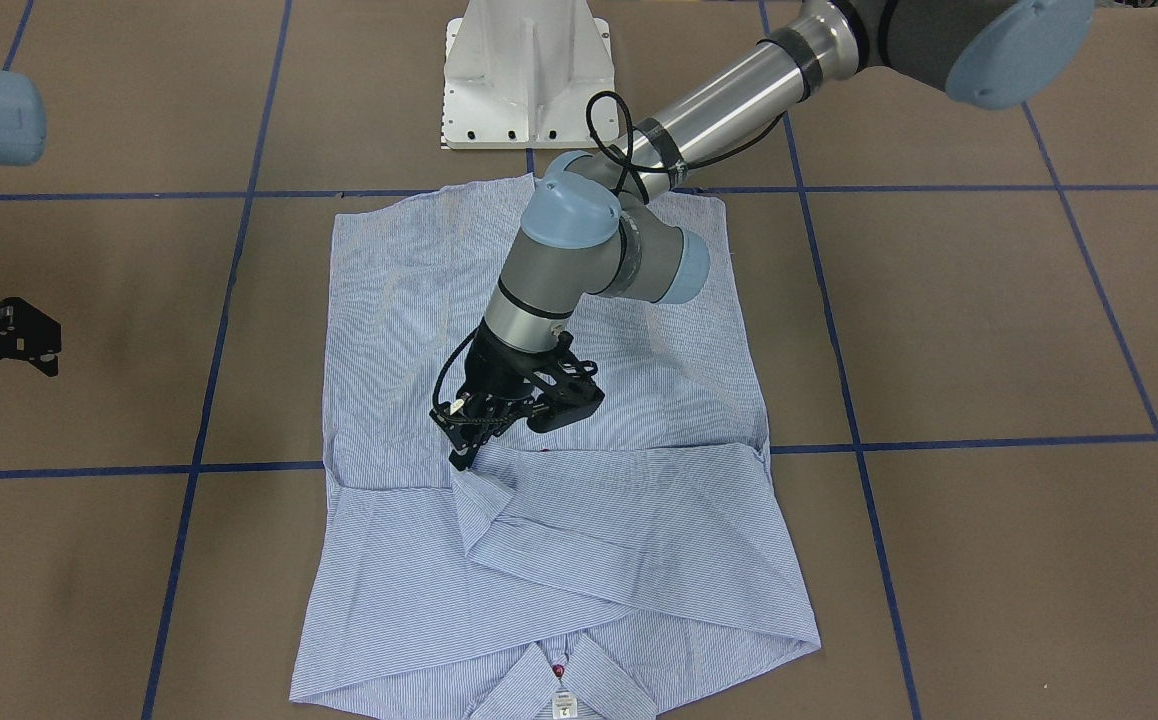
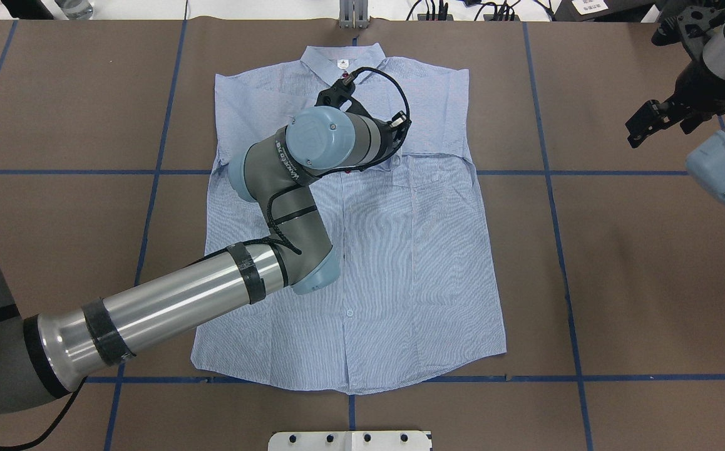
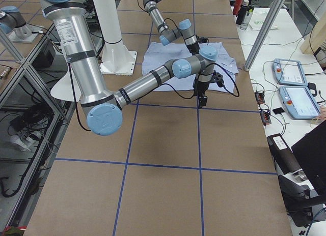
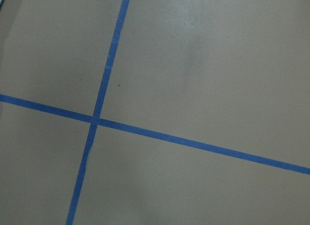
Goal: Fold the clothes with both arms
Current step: 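Lay the sleeve across the chest and release it with the left gripper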
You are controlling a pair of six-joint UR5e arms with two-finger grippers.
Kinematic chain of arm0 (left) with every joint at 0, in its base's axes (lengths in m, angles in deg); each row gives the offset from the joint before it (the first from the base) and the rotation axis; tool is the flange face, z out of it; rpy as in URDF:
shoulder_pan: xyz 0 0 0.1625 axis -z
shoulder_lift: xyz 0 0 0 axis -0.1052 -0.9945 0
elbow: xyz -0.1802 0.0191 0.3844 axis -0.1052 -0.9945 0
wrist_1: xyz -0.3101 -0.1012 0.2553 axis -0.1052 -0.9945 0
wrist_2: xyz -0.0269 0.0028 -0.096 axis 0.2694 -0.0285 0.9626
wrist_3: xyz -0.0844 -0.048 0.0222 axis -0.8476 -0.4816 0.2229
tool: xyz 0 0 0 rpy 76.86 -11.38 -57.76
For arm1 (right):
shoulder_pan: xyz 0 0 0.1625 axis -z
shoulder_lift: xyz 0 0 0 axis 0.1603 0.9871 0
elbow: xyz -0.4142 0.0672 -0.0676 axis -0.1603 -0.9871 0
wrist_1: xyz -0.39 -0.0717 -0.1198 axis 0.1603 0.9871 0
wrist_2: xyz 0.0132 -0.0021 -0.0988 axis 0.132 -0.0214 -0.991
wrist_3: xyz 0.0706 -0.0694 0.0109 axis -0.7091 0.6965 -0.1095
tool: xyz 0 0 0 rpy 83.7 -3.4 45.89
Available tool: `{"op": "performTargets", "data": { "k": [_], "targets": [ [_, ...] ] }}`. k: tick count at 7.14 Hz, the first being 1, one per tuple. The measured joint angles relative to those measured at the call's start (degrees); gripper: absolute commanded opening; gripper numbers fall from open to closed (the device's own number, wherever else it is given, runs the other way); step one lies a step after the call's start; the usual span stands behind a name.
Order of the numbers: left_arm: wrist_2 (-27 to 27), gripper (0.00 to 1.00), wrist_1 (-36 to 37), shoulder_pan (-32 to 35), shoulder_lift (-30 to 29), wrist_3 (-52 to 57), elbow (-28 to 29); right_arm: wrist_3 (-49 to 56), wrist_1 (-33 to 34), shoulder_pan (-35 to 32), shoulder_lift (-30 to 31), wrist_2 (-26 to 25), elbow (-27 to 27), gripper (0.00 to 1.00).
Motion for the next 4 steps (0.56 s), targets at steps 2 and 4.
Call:
{"op": "performTargets", "data": {
  "k": [2, 4],
  "targets": [
    [-1.0, 1.00, -0.4, -0.3, -0.8, 3.5, 0.2, 0.0, 0.0, 0.0, -0.2, 0.0, -0.3, 1.00],
    [-3.9, 1.00, -4.3, -1.5, -2.6, 10.6, 0.2, -0.1, -1.3, 0.0, -0.5, 0.0, -1.7, 1.00]
  ]
}}
